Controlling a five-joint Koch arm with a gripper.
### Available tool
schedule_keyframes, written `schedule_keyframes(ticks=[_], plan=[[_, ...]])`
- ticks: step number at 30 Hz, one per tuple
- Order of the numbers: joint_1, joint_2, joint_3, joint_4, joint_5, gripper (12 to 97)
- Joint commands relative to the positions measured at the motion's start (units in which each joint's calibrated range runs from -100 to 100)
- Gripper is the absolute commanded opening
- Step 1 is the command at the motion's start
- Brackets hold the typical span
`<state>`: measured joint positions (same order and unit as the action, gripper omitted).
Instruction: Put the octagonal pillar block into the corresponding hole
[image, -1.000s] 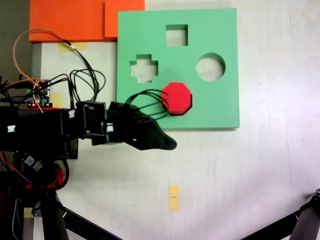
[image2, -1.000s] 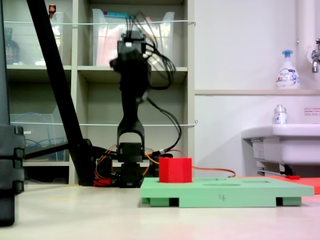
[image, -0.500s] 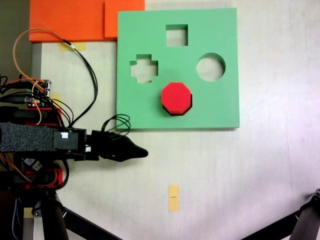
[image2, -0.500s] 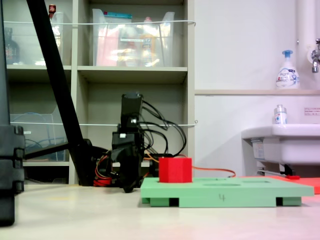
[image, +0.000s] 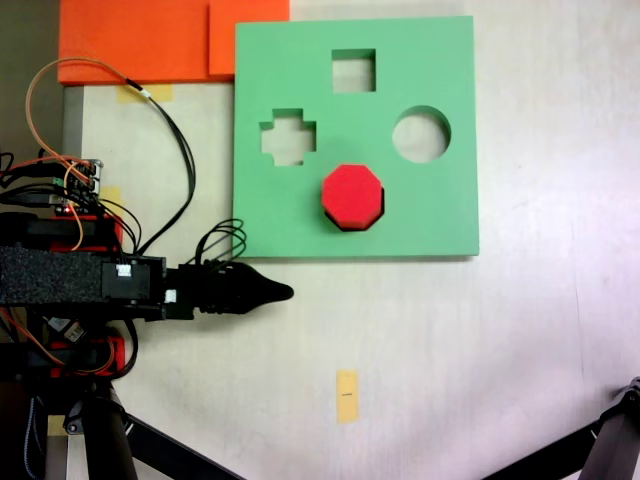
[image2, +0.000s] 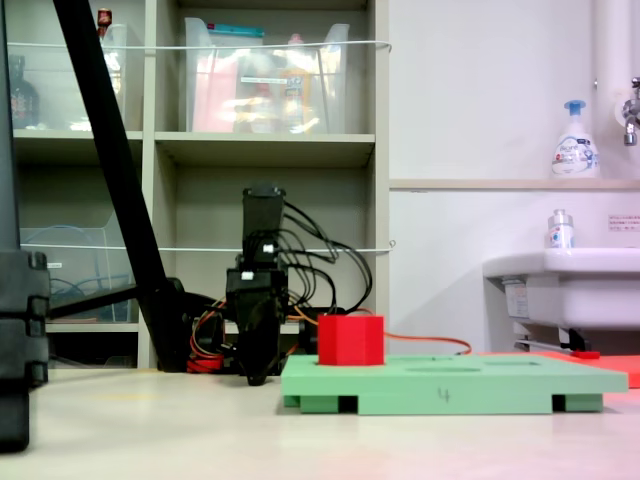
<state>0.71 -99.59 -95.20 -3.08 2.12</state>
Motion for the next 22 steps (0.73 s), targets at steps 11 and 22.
schedule_keyframes(ticks=[11, 22], plan=[[0.05, -0.41, -4.8, 2.94, -0.59, 48.6], [0.05, -0.41, -4.8, 2.94, -0.59, 48.6]])
